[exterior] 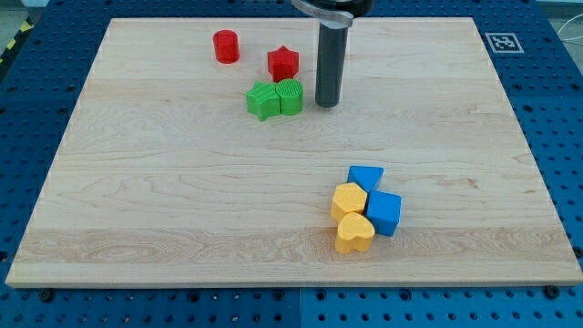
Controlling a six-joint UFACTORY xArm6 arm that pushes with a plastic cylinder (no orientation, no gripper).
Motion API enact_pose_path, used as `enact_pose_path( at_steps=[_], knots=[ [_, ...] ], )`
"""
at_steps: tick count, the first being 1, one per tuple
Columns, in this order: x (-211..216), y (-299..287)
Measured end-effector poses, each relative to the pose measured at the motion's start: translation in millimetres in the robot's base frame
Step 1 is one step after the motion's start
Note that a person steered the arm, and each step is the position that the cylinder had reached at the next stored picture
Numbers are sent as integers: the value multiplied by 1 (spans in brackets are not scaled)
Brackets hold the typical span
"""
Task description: Slide the green circle along with the green star towards center left of the board
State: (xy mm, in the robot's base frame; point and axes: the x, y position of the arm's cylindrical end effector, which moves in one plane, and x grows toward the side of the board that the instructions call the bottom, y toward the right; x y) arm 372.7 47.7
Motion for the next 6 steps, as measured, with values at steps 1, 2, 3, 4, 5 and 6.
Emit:
enact_pose_path(
  at_steps=[1, 2, 3, 4, 5, 6],
  knots=[
    [-5, -8],
    [4, -34],
    [9, -60],
    [10, -83],
    [10, -107],
    [10, -128]
  ],
)
